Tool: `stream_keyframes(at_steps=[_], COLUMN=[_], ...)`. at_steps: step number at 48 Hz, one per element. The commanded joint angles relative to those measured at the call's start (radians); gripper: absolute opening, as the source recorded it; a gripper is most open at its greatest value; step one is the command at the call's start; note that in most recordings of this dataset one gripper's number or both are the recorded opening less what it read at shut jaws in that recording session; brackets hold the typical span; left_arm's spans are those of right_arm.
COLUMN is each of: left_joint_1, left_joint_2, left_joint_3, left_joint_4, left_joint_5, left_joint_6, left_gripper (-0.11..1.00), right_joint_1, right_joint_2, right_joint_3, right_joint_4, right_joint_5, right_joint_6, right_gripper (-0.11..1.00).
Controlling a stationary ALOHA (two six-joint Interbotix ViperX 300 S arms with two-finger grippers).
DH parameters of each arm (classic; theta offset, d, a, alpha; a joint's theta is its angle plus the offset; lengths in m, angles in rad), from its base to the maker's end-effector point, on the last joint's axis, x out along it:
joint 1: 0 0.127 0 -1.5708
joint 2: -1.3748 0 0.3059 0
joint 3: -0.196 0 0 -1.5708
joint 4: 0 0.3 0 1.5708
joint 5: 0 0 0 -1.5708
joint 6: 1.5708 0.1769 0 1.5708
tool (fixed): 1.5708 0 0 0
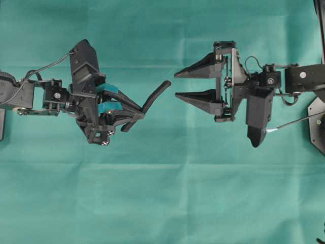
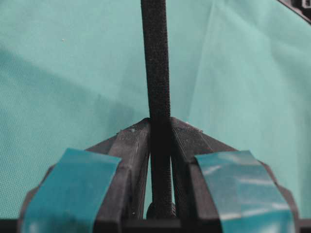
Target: Peel off the Velcro with your right arm.
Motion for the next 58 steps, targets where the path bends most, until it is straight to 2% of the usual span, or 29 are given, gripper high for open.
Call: stream_keyframes(at_steps=[1,15,32,52,58], left_joint_1=[0.002,0.002,0.002,0.002,0.006], left_joint_2=[-0.023,-0.023,-0.023,-0.023,-0.023], left_joint_3=[-0.011,-0.011,-0.009,-0.009,-0.008], left_joint_4=[-0.002,-0.002,-0.006,-0.006,-0.006], left_joint_5=[-0.011,-0.011,-0.018,-0.02,-0.02], left_joint_6=[0.0,0.0,-0.003,-0.005,-0.005], left_gripper=[0.1,0.1,0.1,0.1,0.1], right_joint_1=[-0.005,-0.005,-0.005,-0.005,-0.003], right_joint_2=[-0.02,-0.02,0.003,0.029,0.029], right_joint_3=[-0.006,-0.015,-0.018,-0.034,-0.034], right_joint_4=[0.003,0.003,-0.003,-0.003,-0.017], right_joint_5=[-0.009,-0.015,-0.087,-0.092,-0.094], right_joint_6=[0.002,0.002,-0.006,-0.008,-0.006], right_gripper=[0.19,0.19,0.19,0.19,0.19])
